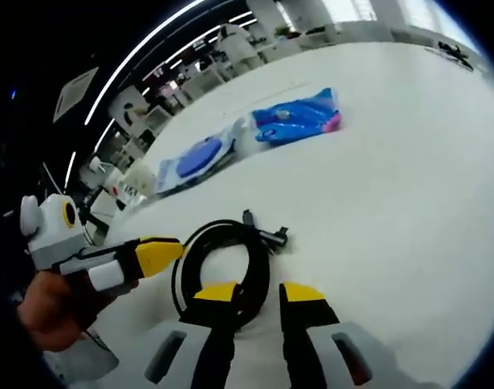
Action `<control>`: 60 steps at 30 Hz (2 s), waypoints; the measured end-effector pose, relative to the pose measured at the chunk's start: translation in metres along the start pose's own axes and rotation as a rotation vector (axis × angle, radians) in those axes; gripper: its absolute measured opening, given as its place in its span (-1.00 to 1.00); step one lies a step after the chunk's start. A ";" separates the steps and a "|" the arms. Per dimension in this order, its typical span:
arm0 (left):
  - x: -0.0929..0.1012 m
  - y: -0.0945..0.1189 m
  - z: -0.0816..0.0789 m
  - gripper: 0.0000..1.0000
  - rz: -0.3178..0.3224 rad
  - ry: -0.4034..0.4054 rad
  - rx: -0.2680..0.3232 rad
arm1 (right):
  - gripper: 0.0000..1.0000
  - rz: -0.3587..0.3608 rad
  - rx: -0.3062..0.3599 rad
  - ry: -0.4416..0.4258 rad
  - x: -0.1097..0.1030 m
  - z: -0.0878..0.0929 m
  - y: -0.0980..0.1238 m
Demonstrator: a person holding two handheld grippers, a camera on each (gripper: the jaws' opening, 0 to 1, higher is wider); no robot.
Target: Arrange the tabletop items into an orderly group along one side of the table until the central work area is clear of visible clutter.
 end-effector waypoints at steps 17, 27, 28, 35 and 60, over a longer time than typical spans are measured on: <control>-0.002 -0.009 0.009 -0.94 0.000 -0.055 -0.067 | -0.87 -0.020 -0.042 0.147 -0.006 -0.011 -0.011; -0.001 -0.013 -0.002 -0.95 -0.006 0.036 -0.020 | -0.92 -0.033 -0.050 0.234 -0.004 -0.043 -0.020; -0.002 -0.013 -0.004 -0.95 -0.009 0.051 -0.017 | -0.92 -0.035 -0.052 0.251 -0.005 -0.046 -0.021; -0.012 -0.024 -0.014 -0.94 -0.029 0.147 0.013 | -0.94 -0.033 -0.065 0.343 -0.010 -0.072 -0.034; -0.023 -0.047 -0.022 -0.93 -0.041 0.178 -0.014 | -0.96 -0.004 -0.092 0.366 0.000 -0.098 -0.056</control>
Point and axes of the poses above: the point that each gripper's makers call its tool centre point, and the gripper's own axes: y roughly backward along the fingers, x roughly to its right, z roughly out of its underside, the point moved 1 cm from there along y, roughly backward along the fingers, and after that the axes turned 7 degrees about -y, right-handed, at the moved point
